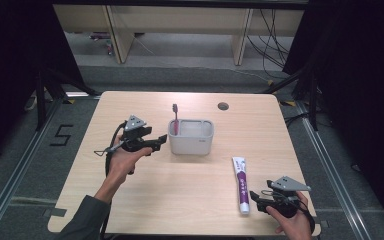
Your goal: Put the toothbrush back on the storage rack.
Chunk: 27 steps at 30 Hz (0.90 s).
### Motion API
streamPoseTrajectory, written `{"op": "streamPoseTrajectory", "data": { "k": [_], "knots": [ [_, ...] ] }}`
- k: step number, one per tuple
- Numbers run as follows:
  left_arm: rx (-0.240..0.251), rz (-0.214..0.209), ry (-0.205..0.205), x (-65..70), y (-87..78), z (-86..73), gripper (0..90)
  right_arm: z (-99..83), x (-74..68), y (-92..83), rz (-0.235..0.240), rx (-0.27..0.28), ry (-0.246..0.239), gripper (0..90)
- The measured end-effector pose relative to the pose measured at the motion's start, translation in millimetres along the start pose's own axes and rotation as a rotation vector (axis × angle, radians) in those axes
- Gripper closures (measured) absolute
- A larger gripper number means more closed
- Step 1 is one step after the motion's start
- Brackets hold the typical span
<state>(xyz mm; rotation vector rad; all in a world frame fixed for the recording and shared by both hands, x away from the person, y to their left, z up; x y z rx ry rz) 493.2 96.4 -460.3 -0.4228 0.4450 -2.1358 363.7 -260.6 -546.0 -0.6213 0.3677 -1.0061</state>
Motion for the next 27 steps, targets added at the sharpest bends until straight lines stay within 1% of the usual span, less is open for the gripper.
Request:
{"op": "streamPoseTrajectory", "data": {
  "k": [3, 4, 5, 7, 8, 9, 12, 13, 15, 17, 20, 24, 26, 27],
  "knots": [
    [0.001, -0.005, -0.008, -1.8, -2.4, -4.4, 30.7, 0.0, 0.1, 0.0, -0.001, -0.001, 0.001, 25.1],
    [-0.003, 0.0, -0.009, -2.2, -3.0, -5.0, 30.5, -0.7, -2.9, 0.1, 0.008, -0.007, 0.031, 25.2],
    [-0.005, -0.001, -0.006, -3.0, -3.8, -6.1, 30.3, -0.7, -3.0, 0.1, 0.008, -0.007, 0.031, 25.2],
    [-0.002, -0.006, -0.016, -2.8, -4.3, -8.1, 30.1, -0.8, -3.0, 0.1, 0.008, -0.007, 0.032, 25.1],
    [-0.004, -0.013, -0.013, -2.5, -4.6, -9.2, 29.8, 0.0, -0.2, 0.2, 0.0, 0.0, 0.003, 25.2],
    [-0.004, -0.014, -0.015, -1.9, -5.2, -10.1, 29.8, -0.1, -0.1, 0.1, -0.001, -0.001, 0.002, 25.2],
    [-0.003, -0.016, -0.013, -1.6, -6.6, -12.3, 29.7, -0.2, 0.0, 0.0, 0.0, -0.001, 0.002, 25.2],
    [-0.001, -0.016, -0.018, -1.3, -7.3, -13.4, 29.7, -0.5, -0.9, 0.2, 0.006, -0.004, 0.009, 25.1],
    [-0.003, -0.017, -0.01, -1.8, -8.4, -15.6, 29.6, -0.3, -0.5, 0.2, 0.004, -0.002, 0.006, 25.1],
    [-0.003, -0.019, -0.012, -1.9, -9.7, -18.2, 29.5, -0.4, -0.9, 0.5, 0.008, -0.002, 0.006, 25.1],
    [-0.002, -0.024, -0.014, -2.5, -11.1, -21.6, 29.3, -0.2, -0.2, 0.2, 0.002, -0.001, 0.002, 25.2],
    [-0.013, -0.027, -0.006, -4.6, -12.6, -26.8, 28.7, -0.4, -0.2, 0.2, 0.001, -0.002, 0.002, 25.2],
    [-0.013, -0.03, -0.01, -5.1, -13.3, -29.2, 28.4, -0.7, -1.8, 0.6, 0.015, -0.005, 0.011, 25.1],
    [-0.017, -0.029, -0.004, -6.1, -14.0, -31.2, 28.2, -0.7, -1.9, 0.6, 0.016, -0.004, 0.012, 25.2]
  ]
}}
Point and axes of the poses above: each handheld gripper's, and its own axes: y roughly forward along the jaws, z roughly out of its top, x roughly to its right, the point moved 9 cm from there along y, roughly forward along the jaws
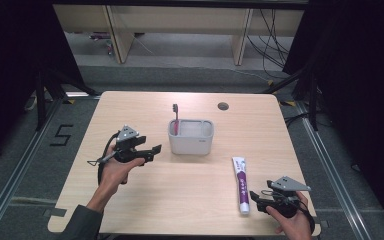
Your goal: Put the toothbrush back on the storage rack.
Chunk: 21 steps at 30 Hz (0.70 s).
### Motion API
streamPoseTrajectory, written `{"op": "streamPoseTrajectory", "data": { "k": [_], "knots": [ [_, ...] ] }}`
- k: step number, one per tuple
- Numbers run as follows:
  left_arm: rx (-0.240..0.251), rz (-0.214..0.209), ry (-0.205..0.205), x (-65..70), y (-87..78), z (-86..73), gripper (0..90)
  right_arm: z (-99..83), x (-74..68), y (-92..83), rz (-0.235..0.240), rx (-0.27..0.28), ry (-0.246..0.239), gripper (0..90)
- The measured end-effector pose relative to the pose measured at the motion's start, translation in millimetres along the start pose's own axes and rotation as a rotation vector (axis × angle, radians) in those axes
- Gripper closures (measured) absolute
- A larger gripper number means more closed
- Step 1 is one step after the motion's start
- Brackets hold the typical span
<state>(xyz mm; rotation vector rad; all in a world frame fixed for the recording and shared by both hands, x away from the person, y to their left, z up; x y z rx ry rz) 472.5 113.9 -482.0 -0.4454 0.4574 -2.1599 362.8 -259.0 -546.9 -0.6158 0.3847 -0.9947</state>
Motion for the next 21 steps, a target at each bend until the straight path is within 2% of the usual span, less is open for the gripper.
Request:
{"op": "streamPoseTrajectory", "data": {
  "k": [1, 5, 12, 14, 16, 21],
  "knots": [
    [-0.003, 0.001, 0.002, -0.4, -0.2, -0.9, 27.8, 0.4, 2.1, -0.4, -0.018, 0.003, -0.011, 25.1],
    [-0.014, -0.003, -0.003, -1.2, -1.3, -6.8, 27.4, 0.1, -0.1, 0.0, 0.0, 0.0, 0.0, 25.1],
    [-0.031, -0.005, -0.001, -1.0, -3.0, -16.1, 26.1, 0.1, -0.1, -0.1, -0.002, 0.001, -0.003, 25.1],
    [-0.039, -0.003, 0.002, -0.6, -3.8, -18.8, 25.8, 0.4, 1.5, -0.4, -0.017, 0.003, -0.01, 25.1],
    [-0.038, -0.005, 0.005, -0.2, -4.1, -19.9, 25.7, 0.0, -0.1, -0.1, -0.002, 0.0, 0.0, 25.1],
    [-0.04, -0.015, 0.009, 2.6, -5.9, -24.4, 25.0, 0.1, -0.2, -0.1, -0.002, 0.0, -0.001, 25.2]
  ]
}}
Point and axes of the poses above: each handheld gripper's, and its own axes: y roughly forward along the jaws, z roughly out of its top, x roughly to its right, the point moved 9 cm from there along y, roughly forward along the jaws
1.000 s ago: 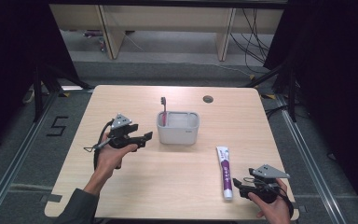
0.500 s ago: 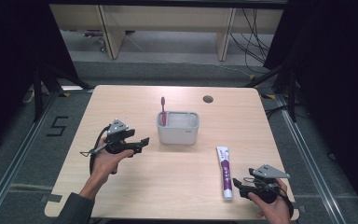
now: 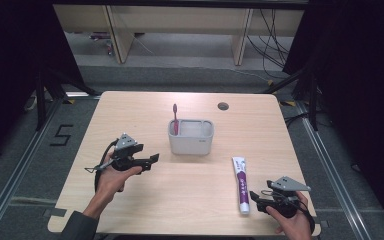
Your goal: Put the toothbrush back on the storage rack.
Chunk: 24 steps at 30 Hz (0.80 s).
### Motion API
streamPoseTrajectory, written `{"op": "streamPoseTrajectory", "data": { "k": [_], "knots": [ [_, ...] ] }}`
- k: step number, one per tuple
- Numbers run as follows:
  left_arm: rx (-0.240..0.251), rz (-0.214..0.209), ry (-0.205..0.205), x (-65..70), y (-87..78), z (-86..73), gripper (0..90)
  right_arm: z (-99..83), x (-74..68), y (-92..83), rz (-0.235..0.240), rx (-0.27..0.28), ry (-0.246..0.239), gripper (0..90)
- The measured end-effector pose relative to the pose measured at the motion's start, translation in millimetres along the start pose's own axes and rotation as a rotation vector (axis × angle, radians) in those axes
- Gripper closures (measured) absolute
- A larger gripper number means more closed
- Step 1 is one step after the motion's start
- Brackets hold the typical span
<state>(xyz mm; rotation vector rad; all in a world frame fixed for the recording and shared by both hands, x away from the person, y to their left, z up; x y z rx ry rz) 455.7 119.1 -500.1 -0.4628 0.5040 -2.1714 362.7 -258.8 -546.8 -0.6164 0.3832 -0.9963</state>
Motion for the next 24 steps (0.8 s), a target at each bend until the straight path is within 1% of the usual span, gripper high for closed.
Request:
{"op": "streamPoseTrajectory", "data": {
  "k": [1, 2, 3, 5, 6, 7, 8, 9, 10, 11, 15, 19, 20, 21, 22, 23, 24],
  "knots": [
    [0.0, 0.0, -0.002, 0.7, -0.1, -1.2, 24.9, -0.6, -2.5, 0.1, 0.005, -0.004, 0.025, 25.1],
    [-0.005, 0.0, 0.006, 0.9, -0.5, -2.6, 24.9, -0.6, -2.5, 0.1, 0.005, -0.004, 0.025, 25.1],
    [-0.007, 0.002, 0.004, 1.7, -0.8, -4.4, 24.8, -0.2, -1.1, 0.0, -0.006, 0.001, 0.016, 25.2],
    [-0.01, 0.001, 0.011, 2.7, -1.0, -7.0, 24.6, -0.1, -1.1, 0.0, -0.005, 0.002, 0.015, 25.1],
    [-0.007, 0.002, 0.011, 3.0, -0.9, -8.0, 24.5, 0.0, 0.2, -0.1, -0.003, 0.0, -0.001, 25.2],
    [-0.011, 0.002, 0.011, 3.1, -1.1, -9.3, 24.5, -0.4, -1.9, 0.9, 0.017, -0.001, 0.01, 25.1],
    [-0.007, 0.0, 0.012, 3.1, -0.5, -10.5, 24.4, -0.4, -1.7, 0.9, 0.016, 0.0, 0.008, 25.1],
    [-0.014, -0.001, 0.013, 3.0, -0.6, -13.3, 24.1, -0.4, 0.0, -0.1, 0.004, 0.001, 0.006, 25.2],
    [-0.014, -0.001, 0.013, 3.0, -0.6, -13.3, 23.9, -0.4, 0.0, -0.1, 0.004, 0.001, 0.006, 25.2],
    [-0.018, 0.002, 0.015, 3.1, -0.8, -15.2, 23.9, -1.5, -3.4, -0.1, 0.014, -0.007, 0.043, 25.1],
    [-0.025, -0.009, 0.026, 5.3, -1.1, -23.0, 23.0, -1.6, -3.6, 0.1, 0.017, -0.007, 0.047, 25.1],
    [-0.038, -0.009, 0.032, 7.2, -2.3, -31.5, 22.4, -2.3, -2.4, 0.3, 0.012, -0.008, 0.041, 25.2],
    [-0.044, -0.009, 0.043, 6.7, -3.0, -33.5, 22.2, -2.3, -2.1, 0.4, 0.014, -0.006, 0.041, 25.1],
    [-0.04, -0.013, 0.038, 8.0, -3.3, -35.7, 22.1, -2.1, -1.8, 0.5, 0.014, -0.005, 0.04, 25.1],
    [-0.046, -0.01, 0.038, 8.3, -4.1, -37.4, 22.1, -1.1, 3.3, -0.1, -0.011, 0.006, 0.003, 25.1],
    [-0.042, -0.012, 0.037, 8.8, -4.5, -39.5, 22.1, -1.0, 3.3, -0.1, -0.008, 0.007, 0.003, 25.2],
    [-0.052, -0.012, 0.046, 8.3, -5.7, -41.4, 22.0, -1.5, 3.1, -0.2, 0.002, 0.005, 0.003, 25.2]
  ]
}}
Point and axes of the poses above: each handheld gripper's, and its own axes: y roughly forward along the jaws, z roughly out of its top, x roughly to its right, the point moved 9 cm from there along y, roughly forward along the jaws
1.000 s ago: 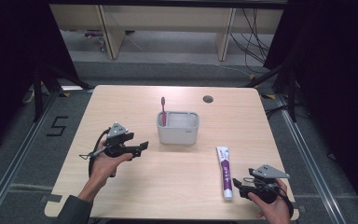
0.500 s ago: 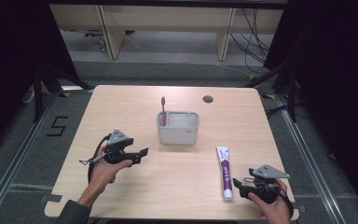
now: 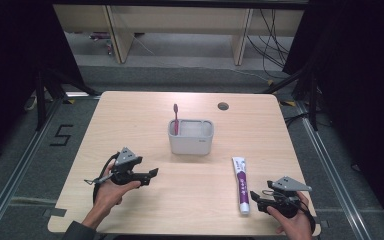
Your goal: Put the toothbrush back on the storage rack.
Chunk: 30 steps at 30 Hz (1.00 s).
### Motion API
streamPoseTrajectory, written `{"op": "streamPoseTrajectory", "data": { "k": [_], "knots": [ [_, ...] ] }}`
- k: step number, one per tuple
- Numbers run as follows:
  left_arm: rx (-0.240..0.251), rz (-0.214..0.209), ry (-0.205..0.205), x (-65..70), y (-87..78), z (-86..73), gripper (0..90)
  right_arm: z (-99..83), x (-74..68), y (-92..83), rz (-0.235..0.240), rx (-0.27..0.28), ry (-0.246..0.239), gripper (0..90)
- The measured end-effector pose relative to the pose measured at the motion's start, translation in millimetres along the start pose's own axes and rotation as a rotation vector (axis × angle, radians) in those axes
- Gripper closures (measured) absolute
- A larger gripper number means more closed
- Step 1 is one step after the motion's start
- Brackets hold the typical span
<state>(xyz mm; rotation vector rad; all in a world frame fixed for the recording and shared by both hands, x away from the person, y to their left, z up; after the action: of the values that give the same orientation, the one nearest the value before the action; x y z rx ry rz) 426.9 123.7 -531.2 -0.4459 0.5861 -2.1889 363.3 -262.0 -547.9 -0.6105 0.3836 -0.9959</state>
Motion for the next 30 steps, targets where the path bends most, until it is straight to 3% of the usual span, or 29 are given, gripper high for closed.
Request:
{"op": "streamPoseTrajectory", "data": {
  "k": [4, 5, 9, 12, 23, 26, 28, 29, 30],
  "knots": [
    [-0.006, -0.008, -0.002, 2.2, -2.1, -7.2, 21.7, -0.4, 1.0, 0.2, 0.003, -0.004, 0.001, 25.1],
    [-0.019, -0.011, 0.018, 1.3, -3.6, -9.7, 21.7, -0.4, 1.0, 0.2, 0.005, -0.003, 0.003, 25.1],
    [-0.007, -0.006, 0.01, 4.4, -5.5, -15.2, 21.6, -0.8, 0.1, 0.5, 0.009, 0.0, 0.016, 25.1],
    [-0.028, -0.013, 0.032, 6.1, -8.5, -21.5, 21.4, -0.5, 1.8, -0.3, -0.007, 0.003, 0.005, 25.1],
    [-0.04, -0.032, 0.046, 21.9, -18.8, -44.7, 21.5, -0.9, -1.5, 0.2, 0.01, 0.002, 0.008, 25.0],
    [-0.031, -0.022, 0.043, 26.8, -22.7, -49.7, 21.5, -0.9, -4.5, 1.1, 0.032, 0.0, 0.02, 25.0],
    [-0.037, -0.016, 0.062, 27.3, -27.0, -55.0, 21.5, -1.1, -5.0, 0.7, 0.031, -0.001, 0.031, 24.9],
    [-0.03, -0.019, 0.046, 30.2, -28.3, -56.6, 21.5, -1.1, -4.6, 0.2, 0.02, -0.002, 0.029, 24.9],
    [-0.038, -0.019, 0.062, 29.8, -30.1, -58.9, 21.5, -2.8, -7.6, -1.7, 0.019, -0.021, 0.058, 24.7]
  ]
}}
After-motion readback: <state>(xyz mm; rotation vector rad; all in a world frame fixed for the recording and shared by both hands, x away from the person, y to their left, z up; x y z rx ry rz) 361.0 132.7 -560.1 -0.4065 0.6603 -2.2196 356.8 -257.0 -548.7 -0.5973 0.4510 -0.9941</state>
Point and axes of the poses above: each handheld gripper's, and its own axes: y roughly forward along the jaws, z roughly out of its top, x roughly to its right, the point moved 9 cm from there along y, roughly forward along the jaws
